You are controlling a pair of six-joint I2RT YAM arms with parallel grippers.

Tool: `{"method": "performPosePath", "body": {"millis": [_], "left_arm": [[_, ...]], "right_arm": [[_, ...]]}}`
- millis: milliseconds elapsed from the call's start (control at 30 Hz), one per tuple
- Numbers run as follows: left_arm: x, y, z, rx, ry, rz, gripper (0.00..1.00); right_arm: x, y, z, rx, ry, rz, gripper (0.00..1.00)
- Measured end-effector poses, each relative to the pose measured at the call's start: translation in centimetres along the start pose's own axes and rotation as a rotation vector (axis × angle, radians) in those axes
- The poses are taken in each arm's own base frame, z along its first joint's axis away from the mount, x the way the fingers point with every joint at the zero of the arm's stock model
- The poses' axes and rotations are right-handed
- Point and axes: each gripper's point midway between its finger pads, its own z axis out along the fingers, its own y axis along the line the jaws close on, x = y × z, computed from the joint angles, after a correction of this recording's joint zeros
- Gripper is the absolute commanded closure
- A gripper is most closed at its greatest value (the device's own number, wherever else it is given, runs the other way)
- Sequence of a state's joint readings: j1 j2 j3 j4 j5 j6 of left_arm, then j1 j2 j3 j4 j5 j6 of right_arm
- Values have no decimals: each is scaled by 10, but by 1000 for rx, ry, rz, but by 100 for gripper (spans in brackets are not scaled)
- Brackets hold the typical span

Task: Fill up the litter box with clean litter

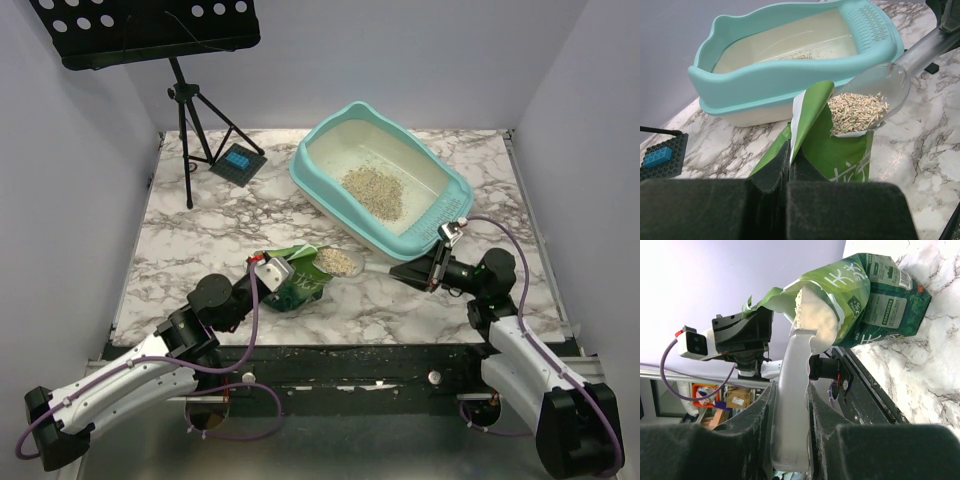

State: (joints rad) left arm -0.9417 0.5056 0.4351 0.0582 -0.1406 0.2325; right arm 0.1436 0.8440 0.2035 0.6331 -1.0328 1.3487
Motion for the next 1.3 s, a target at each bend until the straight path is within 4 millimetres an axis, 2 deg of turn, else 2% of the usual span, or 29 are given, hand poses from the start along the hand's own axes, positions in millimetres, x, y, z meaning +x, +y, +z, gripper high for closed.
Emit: {"method": "performPosePath", "body": {"millis": [367, 700, 967, 1133, 1300], "left_arm": [[-5, 5, -3, -24, -17, -13, 100], [-4, 15, -5, -84, -9, -22, 100], [-3, 32, -6, -179, 0, -29, 100], [-4, 38, -6, -217, 9, -29, 100], [-3, 41, -7, -233, 12, -29, 100]], "right_arm": [[0, 4, -4, 34, -51, 25, 100], [-4, 23, -7, 27, -83, 34, 100], [-7, 43, -9, 12, -99, 20, 100], [-16, 51, -7, 17, -126, 29, 100], [-35, 61, 0, 28, -165, 52, 100]]}}
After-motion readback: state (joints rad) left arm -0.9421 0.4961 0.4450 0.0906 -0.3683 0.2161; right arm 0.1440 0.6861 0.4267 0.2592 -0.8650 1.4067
